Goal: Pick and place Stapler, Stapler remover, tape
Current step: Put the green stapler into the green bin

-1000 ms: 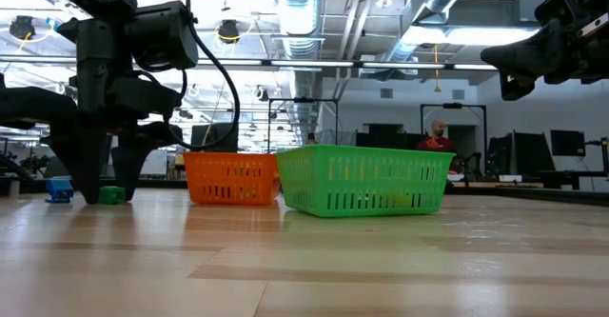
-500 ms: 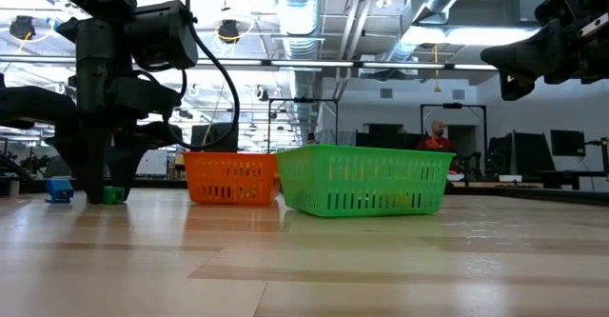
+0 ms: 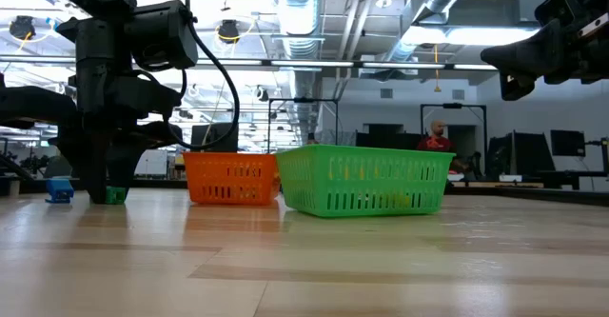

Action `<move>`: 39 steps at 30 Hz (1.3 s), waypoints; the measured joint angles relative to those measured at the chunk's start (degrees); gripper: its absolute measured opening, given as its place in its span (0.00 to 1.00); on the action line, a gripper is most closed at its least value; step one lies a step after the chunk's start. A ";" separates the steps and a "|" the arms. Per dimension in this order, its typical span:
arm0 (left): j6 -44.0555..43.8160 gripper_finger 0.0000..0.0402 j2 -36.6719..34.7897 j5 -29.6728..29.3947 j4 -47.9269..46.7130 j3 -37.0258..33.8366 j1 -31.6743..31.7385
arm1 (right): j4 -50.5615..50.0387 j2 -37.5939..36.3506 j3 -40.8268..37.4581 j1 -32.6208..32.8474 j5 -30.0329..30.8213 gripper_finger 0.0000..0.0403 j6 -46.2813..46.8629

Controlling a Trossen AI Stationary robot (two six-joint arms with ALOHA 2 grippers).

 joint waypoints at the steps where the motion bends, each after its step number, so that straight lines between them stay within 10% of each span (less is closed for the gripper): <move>1: 0.00 0.25 0.00 0.00 -0.03 0.03 0.00 | 0.00 0.00 -0.02 -0.02 0.00 0.00 0.00; 39: -4.93 0.25 -8.77 2.51 0.69 13.84 -1.95 | 0.00 0.00 0.00 -0.01 0.00 0.00 -0.02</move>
